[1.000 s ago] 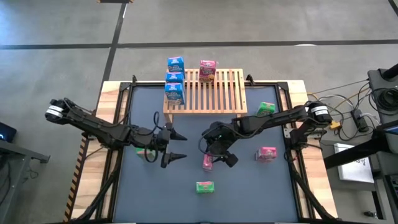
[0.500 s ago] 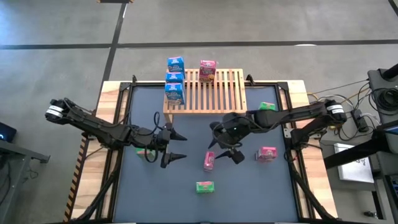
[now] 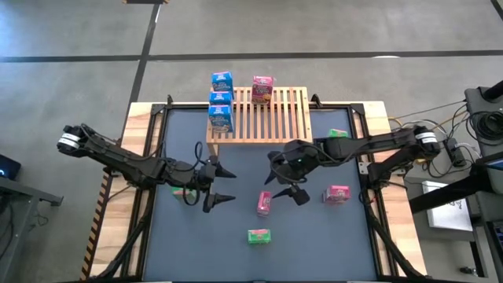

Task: Stack cereal on shelf
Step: Put the left pink cereal box on the shelf aligned with the other pink cereal box

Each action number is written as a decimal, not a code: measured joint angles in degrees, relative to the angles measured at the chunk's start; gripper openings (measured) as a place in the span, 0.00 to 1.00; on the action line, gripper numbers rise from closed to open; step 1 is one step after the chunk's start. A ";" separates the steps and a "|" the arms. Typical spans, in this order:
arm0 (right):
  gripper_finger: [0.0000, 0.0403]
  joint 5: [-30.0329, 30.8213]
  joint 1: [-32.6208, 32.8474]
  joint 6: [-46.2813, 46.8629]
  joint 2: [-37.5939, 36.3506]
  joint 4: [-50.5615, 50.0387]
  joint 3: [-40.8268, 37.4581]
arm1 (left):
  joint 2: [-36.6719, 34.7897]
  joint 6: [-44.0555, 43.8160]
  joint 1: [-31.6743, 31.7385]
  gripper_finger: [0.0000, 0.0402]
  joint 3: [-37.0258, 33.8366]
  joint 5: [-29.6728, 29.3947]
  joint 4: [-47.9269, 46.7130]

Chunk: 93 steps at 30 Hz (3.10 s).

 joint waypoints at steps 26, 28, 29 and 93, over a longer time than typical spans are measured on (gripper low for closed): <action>0.95 -7.87 0.02 -3.20 2.02 5.88 -5.44 | 0.25 0.94 -0.02 0.88 -0.72 0.04 -0.10; 0.95 -7.28 0.00 -2.61 2.33 8.92 -6.69 | 0.18 1.31 -0.02 0.88 -0.72 0.04 -0.10; 0.95 -7.03 0.00 -2.60 2.44 9.43 -7.17 | 0.16 1.46 -0.01 0.88 -0.72 0.06 -0.10; 0.72 -4.91 -1.51 -14.95 13.44 10.08 -6.21 | -0.63 2.35 0.00 0.88 -1.49 2.59 -0.23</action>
